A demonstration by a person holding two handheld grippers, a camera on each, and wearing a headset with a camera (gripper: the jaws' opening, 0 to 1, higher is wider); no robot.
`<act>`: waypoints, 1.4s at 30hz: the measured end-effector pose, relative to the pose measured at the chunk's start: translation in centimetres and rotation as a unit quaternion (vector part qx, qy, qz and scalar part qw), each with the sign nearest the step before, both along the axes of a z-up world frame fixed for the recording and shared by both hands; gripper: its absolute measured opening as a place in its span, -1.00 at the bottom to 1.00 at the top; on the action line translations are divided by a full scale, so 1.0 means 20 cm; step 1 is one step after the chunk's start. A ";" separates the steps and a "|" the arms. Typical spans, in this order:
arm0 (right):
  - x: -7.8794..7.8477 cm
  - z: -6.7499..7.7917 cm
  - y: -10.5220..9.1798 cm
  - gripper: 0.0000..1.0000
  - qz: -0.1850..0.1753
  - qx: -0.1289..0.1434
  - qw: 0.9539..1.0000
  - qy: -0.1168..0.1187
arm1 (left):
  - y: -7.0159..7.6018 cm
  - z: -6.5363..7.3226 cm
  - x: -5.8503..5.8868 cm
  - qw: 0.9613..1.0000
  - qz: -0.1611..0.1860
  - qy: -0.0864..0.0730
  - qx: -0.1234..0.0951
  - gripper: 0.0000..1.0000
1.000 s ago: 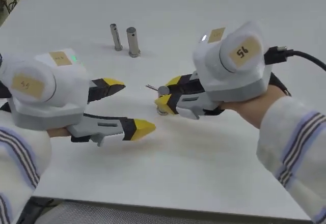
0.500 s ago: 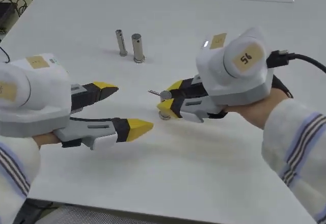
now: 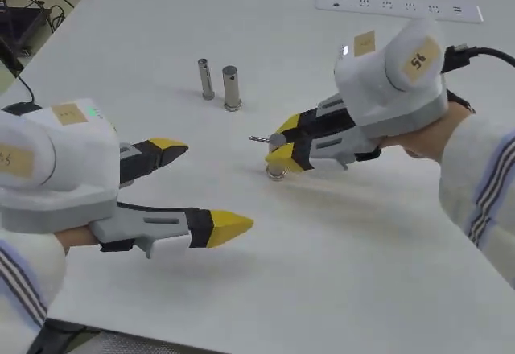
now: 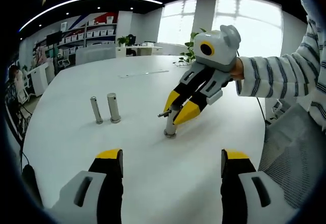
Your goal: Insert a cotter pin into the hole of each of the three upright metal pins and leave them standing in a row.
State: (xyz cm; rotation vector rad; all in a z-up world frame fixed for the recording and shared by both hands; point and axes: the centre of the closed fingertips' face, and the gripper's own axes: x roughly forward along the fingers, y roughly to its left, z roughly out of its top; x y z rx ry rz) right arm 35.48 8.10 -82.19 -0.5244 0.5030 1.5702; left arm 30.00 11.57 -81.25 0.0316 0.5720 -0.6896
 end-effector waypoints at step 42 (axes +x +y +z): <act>0.06 -0.02 -0.09 -0.29 0.016 -0.010 1.000 0.000 | -0.04 0.02 0.00 1.000 0.008 0.001 -0.014 0.54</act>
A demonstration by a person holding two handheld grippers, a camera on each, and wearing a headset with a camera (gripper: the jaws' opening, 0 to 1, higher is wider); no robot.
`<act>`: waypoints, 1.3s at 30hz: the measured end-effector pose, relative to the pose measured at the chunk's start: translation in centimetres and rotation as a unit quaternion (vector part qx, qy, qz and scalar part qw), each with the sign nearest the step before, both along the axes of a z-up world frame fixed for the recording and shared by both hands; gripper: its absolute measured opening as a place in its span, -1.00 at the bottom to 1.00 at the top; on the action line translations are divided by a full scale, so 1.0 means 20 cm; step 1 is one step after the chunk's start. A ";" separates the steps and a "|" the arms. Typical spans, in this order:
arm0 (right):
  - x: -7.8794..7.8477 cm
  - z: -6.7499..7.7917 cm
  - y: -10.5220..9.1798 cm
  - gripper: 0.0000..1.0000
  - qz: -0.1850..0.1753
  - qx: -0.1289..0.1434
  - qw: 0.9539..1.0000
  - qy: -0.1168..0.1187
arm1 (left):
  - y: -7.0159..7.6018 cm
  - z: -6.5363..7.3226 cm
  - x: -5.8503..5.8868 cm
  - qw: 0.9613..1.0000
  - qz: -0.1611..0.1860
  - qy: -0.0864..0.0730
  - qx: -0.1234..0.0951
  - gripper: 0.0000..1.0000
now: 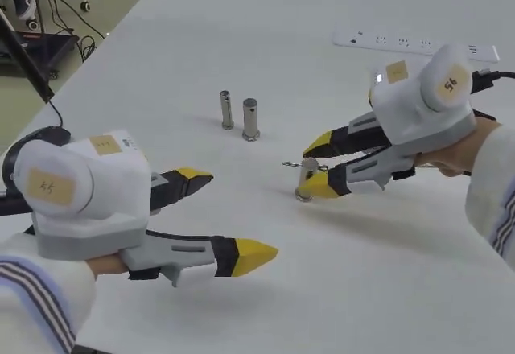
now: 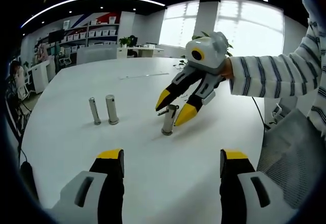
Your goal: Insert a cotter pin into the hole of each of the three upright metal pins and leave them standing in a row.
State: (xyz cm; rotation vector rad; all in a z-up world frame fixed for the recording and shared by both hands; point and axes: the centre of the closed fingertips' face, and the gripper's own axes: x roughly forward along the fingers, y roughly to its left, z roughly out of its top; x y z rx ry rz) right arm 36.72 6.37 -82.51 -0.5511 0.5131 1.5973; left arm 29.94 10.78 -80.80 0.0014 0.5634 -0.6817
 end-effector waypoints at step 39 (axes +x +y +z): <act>-0.23 0.17 -0.38 0.92 -0.263 0.102 0.958 0.050 | 0.21 -0.02 0.16 0.999 0.024 -0.004 0.023 0.41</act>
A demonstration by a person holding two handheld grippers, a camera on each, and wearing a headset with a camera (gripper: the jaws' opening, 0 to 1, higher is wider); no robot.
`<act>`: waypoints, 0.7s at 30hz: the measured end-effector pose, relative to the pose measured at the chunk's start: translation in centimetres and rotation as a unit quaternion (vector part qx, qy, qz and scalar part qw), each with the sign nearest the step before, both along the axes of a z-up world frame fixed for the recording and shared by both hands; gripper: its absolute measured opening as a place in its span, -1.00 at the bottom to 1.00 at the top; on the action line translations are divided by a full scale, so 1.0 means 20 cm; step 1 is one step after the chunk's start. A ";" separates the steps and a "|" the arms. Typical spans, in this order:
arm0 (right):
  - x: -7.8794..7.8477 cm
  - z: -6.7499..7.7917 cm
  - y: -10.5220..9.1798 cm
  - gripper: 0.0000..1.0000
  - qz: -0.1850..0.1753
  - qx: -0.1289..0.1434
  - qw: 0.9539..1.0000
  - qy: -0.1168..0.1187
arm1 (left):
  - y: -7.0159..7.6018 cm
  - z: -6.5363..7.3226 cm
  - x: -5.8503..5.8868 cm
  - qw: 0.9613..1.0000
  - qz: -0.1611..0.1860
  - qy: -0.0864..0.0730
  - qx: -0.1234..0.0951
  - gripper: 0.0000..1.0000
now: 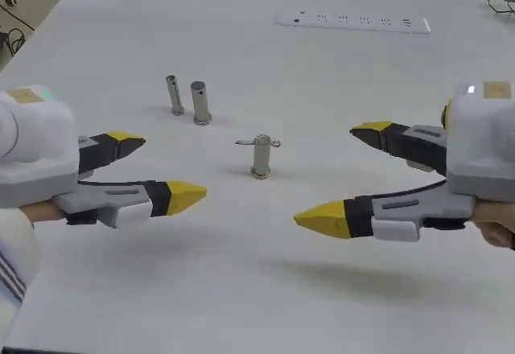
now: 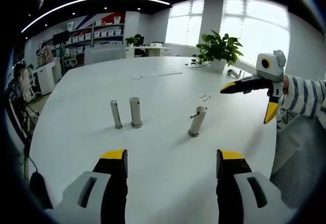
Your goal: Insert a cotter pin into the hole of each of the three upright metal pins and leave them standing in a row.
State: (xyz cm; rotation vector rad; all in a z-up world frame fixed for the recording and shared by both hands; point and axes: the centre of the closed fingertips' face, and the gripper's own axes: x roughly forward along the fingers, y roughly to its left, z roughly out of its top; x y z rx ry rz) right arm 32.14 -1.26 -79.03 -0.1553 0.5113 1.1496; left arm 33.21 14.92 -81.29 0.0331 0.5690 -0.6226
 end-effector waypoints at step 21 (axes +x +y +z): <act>-0.15 0.03 -0.20 1.00 -0.096 -0.001 0.995 0.015 | 0.10 -0.04 0.18 0.999 0.030 -0.009 0.019 0.17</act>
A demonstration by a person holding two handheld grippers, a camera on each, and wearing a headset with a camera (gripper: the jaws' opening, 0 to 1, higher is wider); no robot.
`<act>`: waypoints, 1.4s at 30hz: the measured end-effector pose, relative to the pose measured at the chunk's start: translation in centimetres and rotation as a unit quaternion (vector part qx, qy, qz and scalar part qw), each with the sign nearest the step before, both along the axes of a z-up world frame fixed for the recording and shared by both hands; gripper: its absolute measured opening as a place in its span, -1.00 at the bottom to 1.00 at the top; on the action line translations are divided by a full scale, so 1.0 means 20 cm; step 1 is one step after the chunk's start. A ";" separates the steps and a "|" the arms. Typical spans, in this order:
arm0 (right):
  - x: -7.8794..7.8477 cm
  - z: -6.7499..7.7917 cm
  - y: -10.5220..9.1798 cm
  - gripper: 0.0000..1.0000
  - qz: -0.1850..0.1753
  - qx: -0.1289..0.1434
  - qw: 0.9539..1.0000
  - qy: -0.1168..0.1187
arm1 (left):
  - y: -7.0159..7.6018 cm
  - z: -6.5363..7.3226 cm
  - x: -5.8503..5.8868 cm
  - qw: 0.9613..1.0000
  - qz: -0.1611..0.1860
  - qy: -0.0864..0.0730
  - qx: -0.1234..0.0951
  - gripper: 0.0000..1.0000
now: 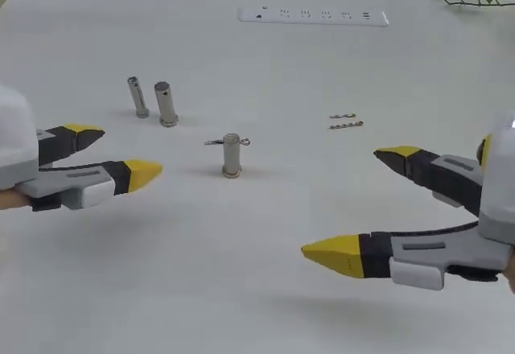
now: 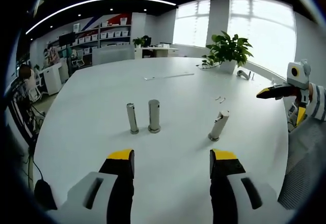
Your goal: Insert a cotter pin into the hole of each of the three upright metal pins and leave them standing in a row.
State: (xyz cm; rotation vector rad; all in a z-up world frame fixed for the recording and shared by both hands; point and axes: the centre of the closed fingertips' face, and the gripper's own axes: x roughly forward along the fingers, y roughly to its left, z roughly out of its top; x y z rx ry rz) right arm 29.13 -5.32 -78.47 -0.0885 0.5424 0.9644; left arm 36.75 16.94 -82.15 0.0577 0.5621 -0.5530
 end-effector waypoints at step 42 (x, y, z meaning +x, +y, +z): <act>-0.14 -0.05 -0.20 0.97 -0.096 -0.009 0.995 0.027 | -0.13 -0.13 0.38 0.996 -0.022 -0.035 0.076 -0.28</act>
